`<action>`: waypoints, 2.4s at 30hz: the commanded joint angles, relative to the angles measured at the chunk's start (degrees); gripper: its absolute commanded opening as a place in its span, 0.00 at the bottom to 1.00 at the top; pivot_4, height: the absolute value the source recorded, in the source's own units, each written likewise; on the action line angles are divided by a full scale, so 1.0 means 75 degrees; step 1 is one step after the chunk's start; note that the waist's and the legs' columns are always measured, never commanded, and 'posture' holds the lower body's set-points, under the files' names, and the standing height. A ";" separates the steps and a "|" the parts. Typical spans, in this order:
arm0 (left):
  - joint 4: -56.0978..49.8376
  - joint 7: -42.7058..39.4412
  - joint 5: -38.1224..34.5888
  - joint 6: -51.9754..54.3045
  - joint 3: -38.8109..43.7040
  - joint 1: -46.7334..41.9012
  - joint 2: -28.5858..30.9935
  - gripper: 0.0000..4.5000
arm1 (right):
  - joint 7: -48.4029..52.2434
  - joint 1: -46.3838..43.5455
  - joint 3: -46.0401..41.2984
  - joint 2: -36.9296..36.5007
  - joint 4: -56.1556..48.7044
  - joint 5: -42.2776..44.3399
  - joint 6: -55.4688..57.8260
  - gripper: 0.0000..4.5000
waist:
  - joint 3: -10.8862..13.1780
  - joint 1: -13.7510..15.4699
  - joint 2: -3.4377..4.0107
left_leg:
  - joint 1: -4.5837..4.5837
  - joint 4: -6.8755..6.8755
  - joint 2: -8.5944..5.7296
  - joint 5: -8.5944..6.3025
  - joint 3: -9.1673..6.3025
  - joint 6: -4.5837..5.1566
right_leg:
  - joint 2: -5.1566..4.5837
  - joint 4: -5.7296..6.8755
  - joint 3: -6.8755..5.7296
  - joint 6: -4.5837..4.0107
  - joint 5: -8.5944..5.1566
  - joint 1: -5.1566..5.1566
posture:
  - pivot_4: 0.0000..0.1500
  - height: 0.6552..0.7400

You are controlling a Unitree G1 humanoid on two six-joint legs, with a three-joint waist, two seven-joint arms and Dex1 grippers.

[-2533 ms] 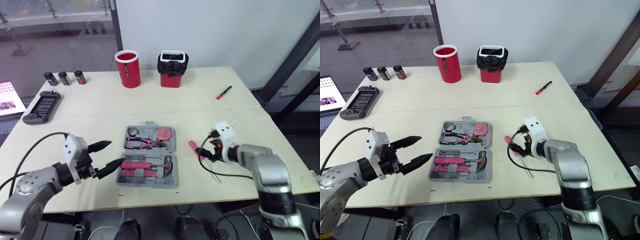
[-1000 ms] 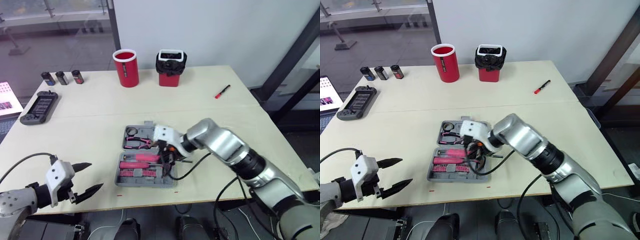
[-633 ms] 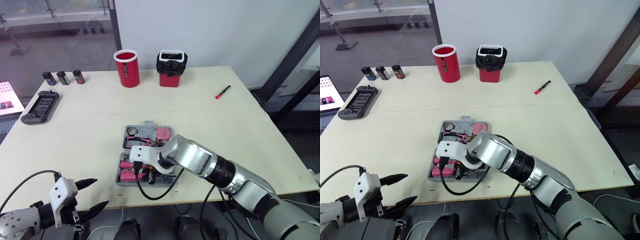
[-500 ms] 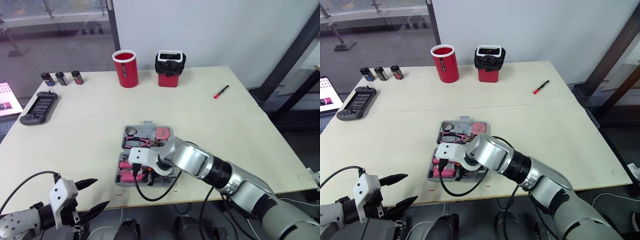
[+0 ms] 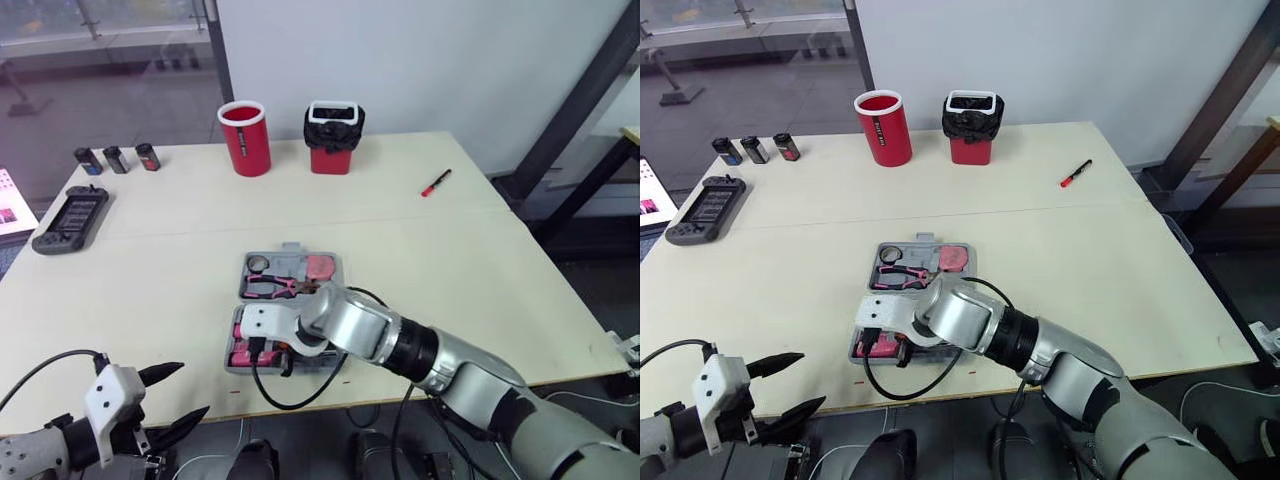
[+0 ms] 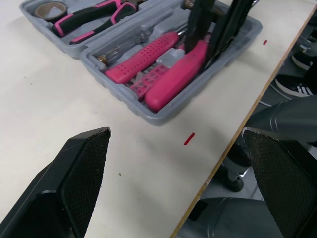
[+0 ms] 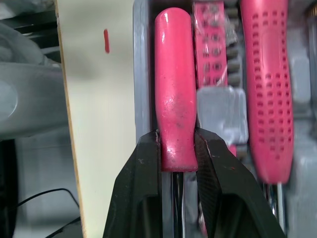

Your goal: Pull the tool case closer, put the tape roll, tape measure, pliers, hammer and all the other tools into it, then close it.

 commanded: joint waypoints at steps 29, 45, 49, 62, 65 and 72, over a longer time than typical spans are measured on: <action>0.0422 -0.0057 0.0093 0.0063 0.0244 -0.0757 0.0383 1.00 | 0.1751 0.2445 -0.2670 -0.0682 0.0514 0.0656 -0.5775 0.02 | -0.0006 -0.0048 -0.0011 | 0.0006 0.0009 0.0044 0.0001 0.0012 0.0001 | 0.0047 0.0013 0.0011 -0.0017 0.0008 -0.0004 | 1.00 1.00; 0.0254 0.0499 0.0210 0.1251 0.0195 -0.1419 0.0768 1.00 | 0.1813 0.3026 -0.3376 -0.0393 0.1514 0.0305 -0.7394 0.02 | -0.0006 -0.0032 -0.0009 | 0.0029 0.0008 0.0079 0.0001 0.0010 -0.0001 | 0.0102 0.0030 0.0041 -0.0044 0.0023 0.0000 | 1.00 1.00; 0.0571 0.0153 0.0091 0.1225 0.0133 -0.1971 0.1012 0.94 | 0.2003 0.3130 -0.4246 -0.0858 0.0687 0.0902 -0.7223 0.01 | -0.0004 -0.0006 -0.0010 | 0.0028 0.0010 0.0079 0.0002 0.0010 -0.0001 | 0.0104 0.0038 0.0042 -0.0044 0.0023 -0.0006 | 1.00 1.00; 0.6092 -0.0737 0.1885 -0.1337 -0.2311 -0.6383 0.0581 0.01 | 0.1896 0.1934 -0.4308 -0.2667 0.3286 -0.1051 -0.8886 0.00 | -0.0002 0.0127 -0.0006 | 0.0025 0.0007 0.0079 0.0003 0.0016 -0.0002 | 0.0113 0.0040 0.0047 -0.0022 0.0034 -0.0013 | 1.00 1.00; 0.7293 -0.0996 0.2108 -0.1897 -0.2676 -0.7090 0.0334 0.01 | 0.1708 0.1776 -0.4081 -0.2615 0.3797 -0.1568 -0.9226 0.00 | -0.0002 0.0123 -0.0005 | 0.0025 0.0006 0.0079 0.0003 0.0016 -0.0001 | 0.0113 0.0048 0.0047 -0.0007 0.0040 -0.0014 | 1.00 1.00; 0.9793 -0.0755 0.2826 -0.3326 -0.3159 -0.8415 -0.0200 0.01 | 0.1579 0.1427 -0.4054 -0.2224 0.4519 -0.1862 -0.9409 0.00 | -0.0002 0.0139 -0.0006 | 0.0026 0.0014 0.0078 0.0006 0.0015 -0.0003 | 0.0113 0.0066 0.0047 -0.0004 0.0040 -0.0014 | 1.00 1.00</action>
